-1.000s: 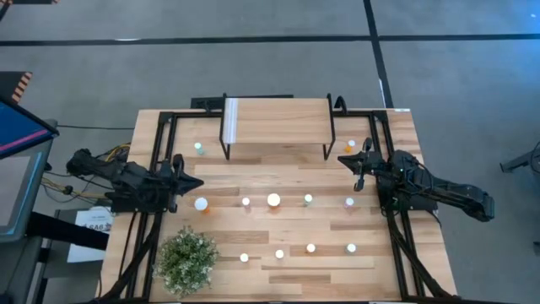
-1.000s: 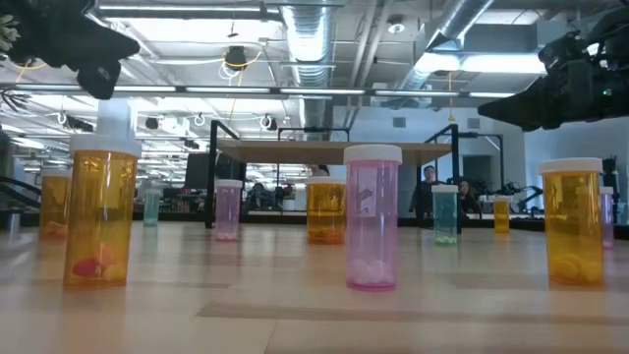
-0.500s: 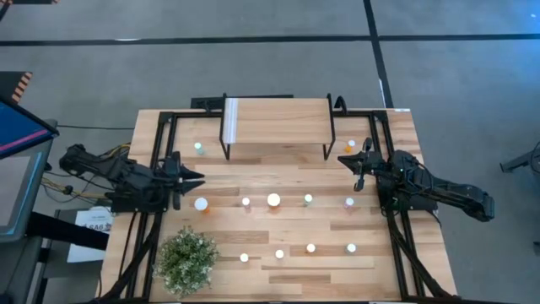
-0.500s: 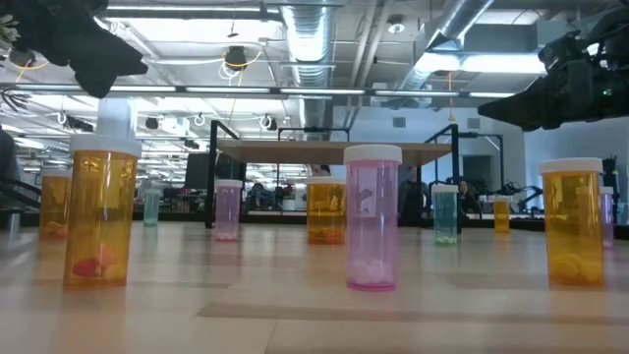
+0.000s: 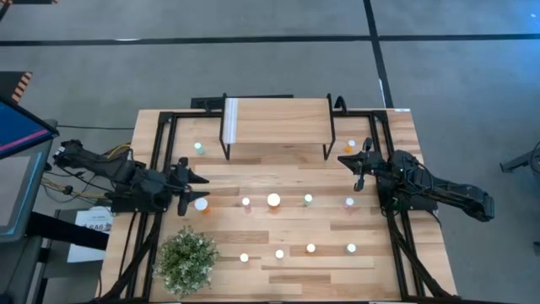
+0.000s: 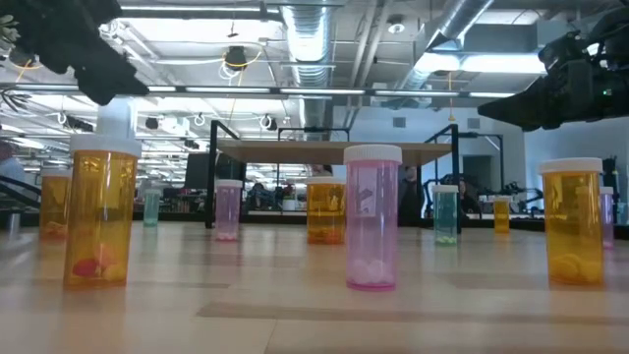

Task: Pick and place medicine bottles onto shelf by color
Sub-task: Put the orange pill bottle on the shelf

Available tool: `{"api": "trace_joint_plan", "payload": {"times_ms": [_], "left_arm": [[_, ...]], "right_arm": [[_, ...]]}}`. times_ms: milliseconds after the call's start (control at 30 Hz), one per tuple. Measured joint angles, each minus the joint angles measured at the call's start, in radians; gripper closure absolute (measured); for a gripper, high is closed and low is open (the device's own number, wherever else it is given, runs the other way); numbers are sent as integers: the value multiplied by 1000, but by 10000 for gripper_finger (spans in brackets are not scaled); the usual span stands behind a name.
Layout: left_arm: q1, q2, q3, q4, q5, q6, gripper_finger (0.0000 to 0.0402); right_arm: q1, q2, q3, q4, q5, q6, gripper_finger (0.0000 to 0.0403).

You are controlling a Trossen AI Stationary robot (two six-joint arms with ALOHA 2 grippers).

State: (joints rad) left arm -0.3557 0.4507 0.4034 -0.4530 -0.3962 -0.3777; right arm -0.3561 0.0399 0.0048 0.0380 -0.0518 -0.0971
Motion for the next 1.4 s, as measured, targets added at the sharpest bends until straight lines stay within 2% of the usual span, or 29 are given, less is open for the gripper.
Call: {"api": "trace_joint_plan", "payload": {"times_ms": [233, 433, 1000, 1400], "left_arm": [[0, 88, 0, -14, 28, -68, 174], [0, 108, 0, -80, 33, -139, 152], [0, 103, 1, -103, 55, -163, 150], [6, 109, 13, -151, 112, -193, 150]], "right_arm": [[0, 0, 0, 0, 0, 0, 360], [0, 0, 0, 0, 0, 0, 360], [0, 0, 0, 0, 0, 0, 360], [0, 0, 0, 0, 0, 0, 360]]}}
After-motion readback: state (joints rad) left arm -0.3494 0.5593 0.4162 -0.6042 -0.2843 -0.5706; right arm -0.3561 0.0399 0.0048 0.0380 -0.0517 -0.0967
